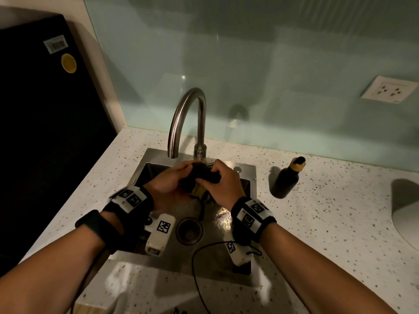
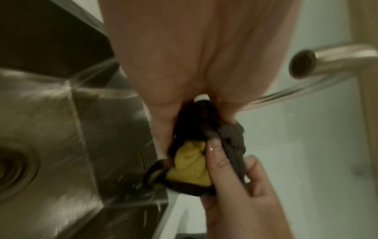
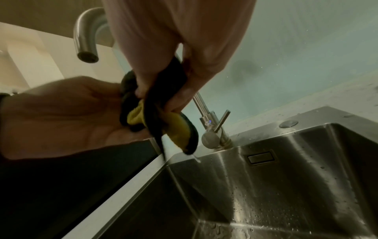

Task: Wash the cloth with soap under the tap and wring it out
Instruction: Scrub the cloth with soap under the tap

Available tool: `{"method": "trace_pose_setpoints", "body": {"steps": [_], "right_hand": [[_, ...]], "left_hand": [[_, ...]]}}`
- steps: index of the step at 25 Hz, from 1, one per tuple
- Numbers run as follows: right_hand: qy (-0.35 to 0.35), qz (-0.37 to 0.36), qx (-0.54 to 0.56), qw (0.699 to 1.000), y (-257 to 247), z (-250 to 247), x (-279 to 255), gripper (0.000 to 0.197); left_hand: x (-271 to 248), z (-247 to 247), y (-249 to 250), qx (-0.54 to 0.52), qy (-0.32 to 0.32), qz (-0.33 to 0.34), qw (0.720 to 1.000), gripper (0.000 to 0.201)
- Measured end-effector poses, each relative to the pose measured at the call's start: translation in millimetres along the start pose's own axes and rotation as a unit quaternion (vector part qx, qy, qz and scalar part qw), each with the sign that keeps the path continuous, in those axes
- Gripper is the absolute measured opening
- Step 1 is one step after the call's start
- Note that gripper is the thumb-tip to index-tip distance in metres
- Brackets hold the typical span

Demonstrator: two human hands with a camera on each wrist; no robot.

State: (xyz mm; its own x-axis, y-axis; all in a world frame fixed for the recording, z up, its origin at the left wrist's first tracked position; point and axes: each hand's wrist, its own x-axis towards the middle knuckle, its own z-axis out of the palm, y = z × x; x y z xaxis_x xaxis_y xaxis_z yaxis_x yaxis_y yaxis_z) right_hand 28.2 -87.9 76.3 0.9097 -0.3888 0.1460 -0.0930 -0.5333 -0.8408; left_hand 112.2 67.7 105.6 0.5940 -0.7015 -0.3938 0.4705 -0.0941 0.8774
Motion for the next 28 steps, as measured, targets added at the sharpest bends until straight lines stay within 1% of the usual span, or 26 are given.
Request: {"method": "trace_pose_setpoints", "body": {"steps": [2,3,4,6,7,8,9,10,11,12,13,14,15,16,18,19,20,21,23,24,25,26,28], "right_hand": [[-0.065,-0.003,0.032,0.997,-1.0,0.8,-0.4,0.033],[-0.101,0.008,0.059,0.993,-2.6,-1.1,-0.9,0.035],[-0.133,0.039,0.108,0.984,-3.1,-2.3,-0.2,0.036],[-0.15,0.114,0.235,0.954,-6.6,-2.3,0.9,0.028],[-0.134,0.123,0.257,0.949,-7.1,-1.4,2.3,0.025],[-0.104,0.111,0.235,0.96,-6.9,-1.0,4.9,0.022],[-0.072,0.095,0.195,0.974,-4.5,-1.6,8.2,0.02],[-0.039,0.074,0.15,0.985,-2.5,-3.3,10.9,0.02],[-0.01,0.062,0.114,0.992,0.9,-5.2,13.1,0.022],[0.013,0.053,0.096,0.994,4.0,-6.9,15.5,0.024],[0.021,0.045,0.09,0.995,5.1,-8.3,16.2,0.027],[0.013,0.034,0.085,0.996,5.6,-7.0,16.1,0.03],[-0.008,0.021,0.08,0.997,3.7,-4.4,15.4,0.031],[-0.038,0.009,0.075,0.996,1.6,0.0,13.9,0.03],[-0.086,-0.01,0.067,0.994,-0.8,6.8,10.9,0.025],[-0.096,-0.021,0.048,0.994,-1.7,7.7,10.0,0.027],[-0.098,-0.031,0.022,0.994,-2.2,7.2,9.5,0.034],[-0.101,-0.026,0.007,0.994,-2.2,4.8,9.1,0.045],[-0.127,0.03,0.033,0.991,-4.9,-2.5,9.6,0.074],[-0.148,0.051,0.041,0.987,-5.7,-3.7,9.1,0.082],[-0.163,0.06,0.032,0.984,-5.6,-2.9,7.8,0.085],[-0.174,0.062,0.026,0.982,-4.3,-0.4,6.6,0.083],[-0.182,0.075,0.071,0.978,-2.2,5.9,4.5,0.067]], "left_hand": [[6.9,-6.6,-1.0,0.031,0.072,0.04,0.996,0.021],[9.9,-10.0,-3.4,0.046,0.099,0.051,0.993,0.021],[10.8,-10.3,-5.0,0.063,0.11,0.056,0.99,0.023],[11.9,-7.6,-8.5,0.097,0.12,0.069,0.986,0.033],[14.5,-6.4,-10.7,0.101,0.127,0.073,0.984,0.037],[15.3,-5.2,-10.9,0.097,0.126,0.068,0.985,0.038],[16.6,-3.7,-9.6,0.086,0.126,0.061,0.986,0.035],[13.5,-1.3,-6.1,0.068,0.124,0.049,0.989,0.027],[10.6,1.1,-2.9,0.042,0.114,0.034,0.992,0.014],[9.0,1.4,-0.1,0.029,0.101,0.019,0.994,0.016],[8.7,2.3,1.9,0.038,0.081,0.007,0.996,0.029],[5.9,7.6,4.9,0.048,0.049,-0.005,0.998,0.034],[3.8,14.6,7.2,0.035,0.018,-0.012,0.999,0.033],[3.2,20.5,7.7,0.012,0.006,-0.021,1.0,0.031],[5.5,25.4,6.8,-0.01,0.045,-0.017,0.999,0.026],[7.6,24.3,5.9,-0.011,0.07,-0.011,0.997,0.024],[10.7,20.8,4.1,-0.007,0.087,-0.008,0.996,0.025],[12.7,19.1,2.5,-0.004,0.101,-0.009,0.995,0.027],[16.0,17.8,-0.4,-0.01,0.136,-0.002,0.991,0.023],[15.7,19.5,-0.6,-0.008,0.154,0.008,0.988,0.017],[16.9,19.8,-2.8,0.0,0.167,0.016,0.986,0.012],[17.7,20.4,-3.8,0.011,0.17,0.023,0.985,0.009],[17.2,20.9,-5.2,0.02,0.162,0.033,0.986,0.013]]}}
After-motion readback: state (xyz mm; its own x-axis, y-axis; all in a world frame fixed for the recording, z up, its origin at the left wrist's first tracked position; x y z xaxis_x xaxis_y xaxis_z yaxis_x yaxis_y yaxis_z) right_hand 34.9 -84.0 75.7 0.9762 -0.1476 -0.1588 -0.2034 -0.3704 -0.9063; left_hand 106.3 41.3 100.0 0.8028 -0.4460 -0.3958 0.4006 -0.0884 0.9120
